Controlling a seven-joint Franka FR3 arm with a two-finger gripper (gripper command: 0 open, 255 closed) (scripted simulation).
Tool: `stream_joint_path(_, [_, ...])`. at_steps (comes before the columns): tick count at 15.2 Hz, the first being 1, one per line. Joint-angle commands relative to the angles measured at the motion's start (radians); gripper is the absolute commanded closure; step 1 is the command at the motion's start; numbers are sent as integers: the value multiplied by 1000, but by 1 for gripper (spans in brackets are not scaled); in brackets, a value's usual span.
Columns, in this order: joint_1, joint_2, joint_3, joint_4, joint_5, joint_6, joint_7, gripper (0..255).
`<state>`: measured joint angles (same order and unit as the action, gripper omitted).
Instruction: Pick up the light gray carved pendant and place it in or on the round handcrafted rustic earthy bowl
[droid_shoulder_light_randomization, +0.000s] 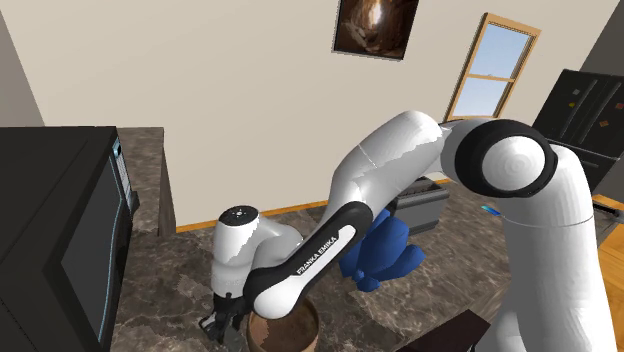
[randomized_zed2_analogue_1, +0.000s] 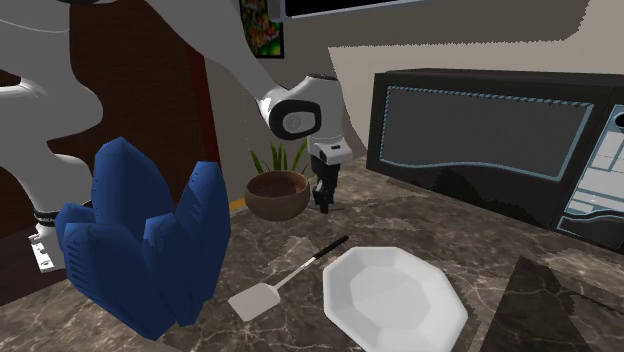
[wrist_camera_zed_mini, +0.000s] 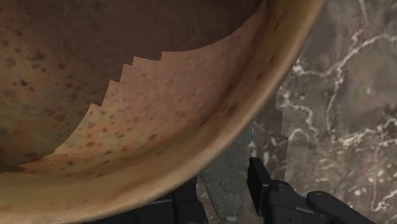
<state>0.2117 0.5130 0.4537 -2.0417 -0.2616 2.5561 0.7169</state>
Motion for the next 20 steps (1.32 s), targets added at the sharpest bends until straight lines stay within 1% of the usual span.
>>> stream_joint_path(1, [3,3,3,-1,1,4,1,255])
stream_joint_path(5, [3,6,1,0,-1,6,0,255])
stream_joint_path(20, [-55,-146,76,9,100,-145,-58,255])
